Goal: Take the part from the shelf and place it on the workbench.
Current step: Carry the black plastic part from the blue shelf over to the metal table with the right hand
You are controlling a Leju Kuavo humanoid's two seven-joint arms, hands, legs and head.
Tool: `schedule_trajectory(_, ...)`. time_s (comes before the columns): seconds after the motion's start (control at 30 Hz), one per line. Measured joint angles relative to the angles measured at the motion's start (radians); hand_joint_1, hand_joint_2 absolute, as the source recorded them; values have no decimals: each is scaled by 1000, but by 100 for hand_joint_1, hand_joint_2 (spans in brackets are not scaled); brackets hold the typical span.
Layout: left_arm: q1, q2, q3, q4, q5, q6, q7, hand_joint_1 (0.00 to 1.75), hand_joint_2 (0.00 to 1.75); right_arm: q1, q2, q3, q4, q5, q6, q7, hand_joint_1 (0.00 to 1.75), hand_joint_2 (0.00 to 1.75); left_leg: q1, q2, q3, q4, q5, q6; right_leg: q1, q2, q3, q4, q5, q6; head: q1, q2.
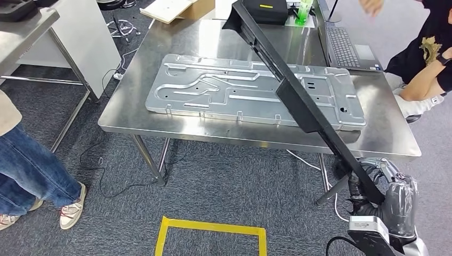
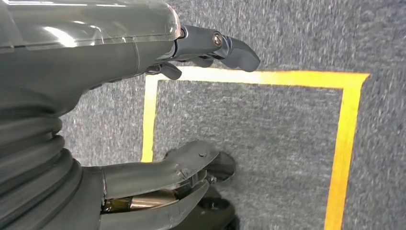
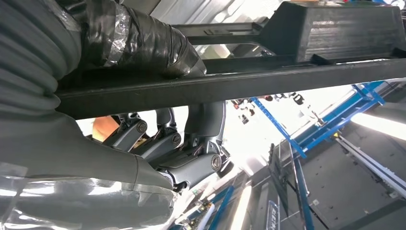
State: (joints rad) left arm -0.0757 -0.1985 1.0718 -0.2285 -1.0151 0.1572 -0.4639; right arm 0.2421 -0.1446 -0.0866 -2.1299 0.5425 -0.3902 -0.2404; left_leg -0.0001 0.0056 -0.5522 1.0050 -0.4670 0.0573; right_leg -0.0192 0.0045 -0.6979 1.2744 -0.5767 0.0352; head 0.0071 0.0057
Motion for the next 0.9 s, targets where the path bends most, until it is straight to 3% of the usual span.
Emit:
schedule_trajectory(0.07, 1, 0, -1, 0, -1, 1, 0, 0, 175, 0, 0, 0, 0, 0, 0, 0, 175, 175, 1, -1, 5, 5, -7, -6, -5, -3, 49, -114, 72, 2, 0, 0)
schedule_trajectory(0.13, 0, -1, -2, 0, -1, 2, 0, 0, 175, 0, 0, 0, 0, -1, 0, 0, 175, 175, -1, -2, 7, 12, -16, -17, -2, -5, 96, -216, 109, -3, 0, 0)
schedule_trajectory(0.3, -1, -1, -5, 0, -1, 3, 0, 0, 175, 2, 0, 0, -2, -2, -1, 0, 175, 175, -1, -1, 1, 37, -41, -42, 1, -1, 110, -242, 105, -33, -1, 0)
schedule_trajectory(0.33, -1, -1, -6, 0, -1, 3, -1, 0, 175, 2, 0, 0, -3, -2, -1, 0, 175, 175, 1, -2, -15, 75, -62, -47, 0, -2, 114, -245, 104, -39, -1, 0)
schedule_trajectory(0.4, -1, -1, -6, 0, -1, 3, 0, 0, 175, 2, 0, 0, -4, -2, -1, 0, 175, 175, 3, -2, -80, 201, -119, -52, 2, -4, 119, -245, 100, -49, -1, 0)
schedule_trajectory(0.47, 2, -1, -6, 0, -1, 3, 0, 0, 175, 2, 0, 0, -4, -2, -1, 0, 175, 175, 4, -2, -139, 300, -142, -54, 6, -3, 123, -245, 95, -53, -1, 0)
schedule_trajectory(0.5, 2, -1, -6, 0, -1, 3, 0, 0, 175, 2, 0, 0, -4, -2, -1, 0, 175, 175, 4, -2, -145, 299, -125, -53, 7, -2, 127, -245, 93, -54, -1, 0)
schedule_trajectory(0.53, 3, -1, -6, 0, -1, 3, 0, 0, 175, 2, 0, 0, -4, -2, -1, 0, 175, 175, 3, -2, -133, 262, -91, -50, 8, 0, 132, -245, 90, -53, -1, 0)
schedule_trajectory(0.6, 2, 0, -6, 0, -1, 3, 0, 0, 175, 2, 0, 0, -4, -2, -1, 0, 175, 175, 0, -2, -76, 130, -19, -40, 10, 2, 141, -244, 82, -48, -1, 0)
schedule_trajectory(0.63, 1, 0, -6, 0, -1, 3, 0, 0, 175, 2, 0, 0, -4, -2, -1, 0, 175, 175, -2, -2, -52, 77, 0, -36, 11, 3, 144, -243, 79, -44, 0, 0)
schedule_trajectory(0.67, 0, 0, -6, 0, -1, 3, 0, 0, 175, 2, 0, 0, -4, -2, -1, 0, 175, 175, -5, -2, -38, 45, 7, -32, 12, 3, 145, -242, 76, -39, 0, 0)
schedule_trajectory(0.8, 1, 0, -7, 0, -2, 4, 2, 0, 175, 2, 1, 0, -4, -2, -2, 0, 175, 175, -4, -3, -25, 17, 6, -14, 9, 1, 145, -237, 66, -18, 0, 0)
schedule_trajectory(0.83, 1, 0, -7, 0, -2, 5, 2, 0, 175, 2, 1, 0, -4, -2, -2, -1, 175, 175, -3, -3, -20, 10, 8, -8, 8, 1, 135, -211, 50, -14, 0, 0)
schedule_trajectory(0.9, 0, 0, -7, 0, -4, 5, 2, 0, 175, 2, 1, 0, -5, -2, -2, -1, 175, 175, -2, -2, -12, 3, 7, 0, 6, 0, 81, -106, -2, -8, 0, 0)
